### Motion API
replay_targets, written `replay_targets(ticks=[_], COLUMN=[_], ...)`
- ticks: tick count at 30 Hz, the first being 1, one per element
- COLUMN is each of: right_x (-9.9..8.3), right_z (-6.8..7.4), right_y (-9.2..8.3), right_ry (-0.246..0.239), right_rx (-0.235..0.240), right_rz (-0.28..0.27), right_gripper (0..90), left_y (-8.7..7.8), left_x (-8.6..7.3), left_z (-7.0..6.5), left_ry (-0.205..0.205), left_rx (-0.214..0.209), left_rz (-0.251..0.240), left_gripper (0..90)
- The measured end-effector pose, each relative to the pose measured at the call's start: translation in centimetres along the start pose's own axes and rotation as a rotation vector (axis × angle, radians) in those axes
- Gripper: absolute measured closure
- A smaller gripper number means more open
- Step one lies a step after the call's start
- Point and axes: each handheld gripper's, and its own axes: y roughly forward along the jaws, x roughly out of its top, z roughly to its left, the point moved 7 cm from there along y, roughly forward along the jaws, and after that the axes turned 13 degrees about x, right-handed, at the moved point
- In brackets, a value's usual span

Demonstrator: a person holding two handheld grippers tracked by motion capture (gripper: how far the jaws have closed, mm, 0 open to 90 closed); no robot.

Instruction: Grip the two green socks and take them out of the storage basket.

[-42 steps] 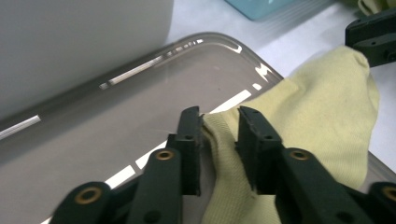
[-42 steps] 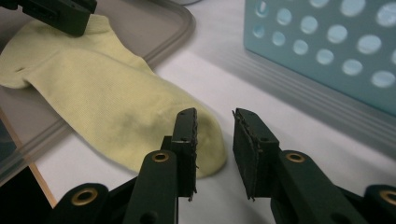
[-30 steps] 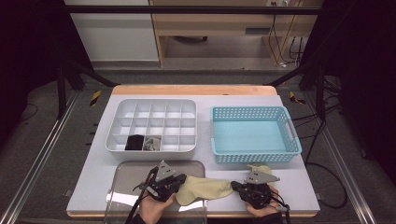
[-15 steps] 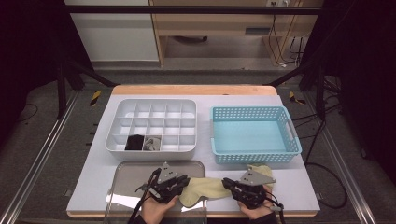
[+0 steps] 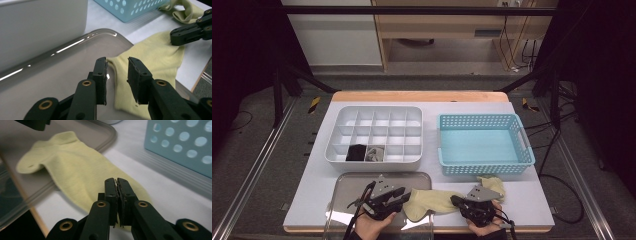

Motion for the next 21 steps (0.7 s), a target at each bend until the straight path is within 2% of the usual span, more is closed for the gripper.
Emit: replay_targets(ticks=[4,8,12,16,18,21], right_x=[-0.6,-0.8,-0.8,-0.7,-0.3,1.0], right_z=[0.3,0.4,0.5,0.4,0.3,-0.3], right_y=[0.1,-0.1,-0.3,-0.4,-0.8,-2.9], right_ry=[0.004,0.004,0.004,0.025,0.015,0.014], right_rx=[0.017,0.015,0.001,-0.003,-0.007,-0.043], right_rz=[0.015,0.015,0.022,0.015,-0.017,-0.1], right_gripper=[86.9,86.9,86.8,84.9,84.2,83.5], left_y=[-0.4,0.1,0.6,0.7,0.8,0.5], left_x=[-1.3,-2.0,-2.1,-1.8,-1.7,-1.5], left_z=[-0.1,-0.8,-1.3,-1.1,-1.0,-0.6], left_ry=[0.003,0.022,0.054,0.063,0.062,0.05], left_rx=[-0.011,-0.019,0.006,0.025,0.033,0.038], left_rz=[0.028,0.065,0.078,0.074,0.07,0.051], left_gripper=[65.9,69.7,77.5,83.9,84.7,84.3])
